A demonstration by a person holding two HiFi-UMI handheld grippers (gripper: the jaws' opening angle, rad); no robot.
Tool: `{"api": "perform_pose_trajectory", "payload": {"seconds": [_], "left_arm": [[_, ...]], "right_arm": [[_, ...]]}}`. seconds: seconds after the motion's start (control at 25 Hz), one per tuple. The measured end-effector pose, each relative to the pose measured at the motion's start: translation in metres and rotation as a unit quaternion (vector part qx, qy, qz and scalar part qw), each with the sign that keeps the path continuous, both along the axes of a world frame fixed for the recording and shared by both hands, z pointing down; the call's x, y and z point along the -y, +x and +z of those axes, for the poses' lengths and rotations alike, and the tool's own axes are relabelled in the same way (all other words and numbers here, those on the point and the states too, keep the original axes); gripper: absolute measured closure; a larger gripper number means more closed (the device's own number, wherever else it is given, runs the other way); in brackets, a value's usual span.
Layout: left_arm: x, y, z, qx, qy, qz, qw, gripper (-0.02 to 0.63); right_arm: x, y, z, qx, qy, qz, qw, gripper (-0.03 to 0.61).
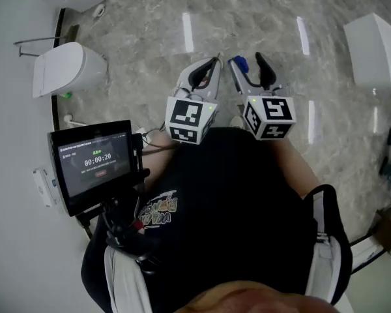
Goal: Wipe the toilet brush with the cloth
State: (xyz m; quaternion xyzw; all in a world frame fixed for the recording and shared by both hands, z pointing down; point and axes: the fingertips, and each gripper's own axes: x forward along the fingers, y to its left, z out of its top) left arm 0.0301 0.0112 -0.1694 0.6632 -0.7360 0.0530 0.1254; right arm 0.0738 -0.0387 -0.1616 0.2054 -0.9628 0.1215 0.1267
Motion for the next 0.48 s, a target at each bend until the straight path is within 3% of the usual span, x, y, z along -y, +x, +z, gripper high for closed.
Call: {"api": "perform_pose_trajectory", "payload": {"seconds": [0.28, 0.48], "left_arm": [[0.001, 0.011, 0.005, -0.019, 0.000, 0.012, 0.9998, 0.609], [0.015, 0.013, 0.004, -0.003, 0.007, 0.032, 0.9995, 0.606]], "right_arm": [[-0.005, 0.012, 0.006, 0.002, -0.014, 0.004, 1.000, 0.313], [0.009, 0.012, 0.011, 0.010, -0.014, 0.020, 1.000, 0.319]]}}
